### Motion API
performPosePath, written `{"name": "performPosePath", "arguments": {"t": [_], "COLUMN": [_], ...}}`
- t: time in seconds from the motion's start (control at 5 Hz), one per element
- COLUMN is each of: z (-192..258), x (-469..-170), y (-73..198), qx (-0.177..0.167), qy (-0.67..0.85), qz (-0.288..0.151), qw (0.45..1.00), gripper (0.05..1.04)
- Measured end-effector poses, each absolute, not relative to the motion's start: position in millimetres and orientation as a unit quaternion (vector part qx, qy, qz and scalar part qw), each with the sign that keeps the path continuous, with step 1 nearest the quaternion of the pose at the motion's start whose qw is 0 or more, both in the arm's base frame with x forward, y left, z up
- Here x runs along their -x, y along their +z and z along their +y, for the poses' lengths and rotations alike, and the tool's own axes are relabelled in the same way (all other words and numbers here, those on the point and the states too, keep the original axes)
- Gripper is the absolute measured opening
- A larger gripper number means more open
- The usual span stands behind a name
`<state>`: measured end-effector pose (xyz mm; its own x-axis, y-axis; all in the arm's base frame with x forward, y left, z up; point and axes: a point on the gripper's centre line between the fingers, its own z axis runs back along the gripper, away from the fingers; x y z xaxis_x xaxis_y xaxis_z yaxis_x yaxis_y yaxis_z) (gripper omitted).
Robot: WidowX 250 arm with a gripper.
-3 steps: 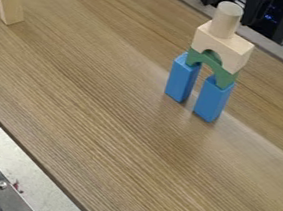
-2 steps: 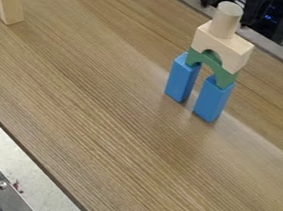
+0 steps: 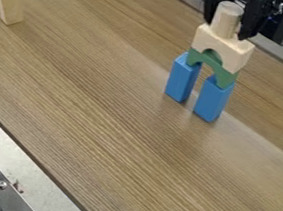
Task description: Remove the cylinder from the arch
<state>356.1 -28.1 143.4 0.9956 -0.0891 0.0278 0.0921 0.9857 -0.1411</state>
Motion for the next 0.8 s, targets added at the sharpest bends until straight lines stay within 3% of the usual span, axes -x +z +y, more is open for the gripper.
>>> {"name": "performPosePath", "arguments": {"t": [0.2, 0.8], "z": [-24, -4], "x": [-360, -363], "y": [144, 147], "qx": [0.096, 0.110], "qy": [-0.032, -0.008], "qz": [-0.020, -0.024], "qw": [0.995, 0.994], "gripper": [0.581, 0.579]}}
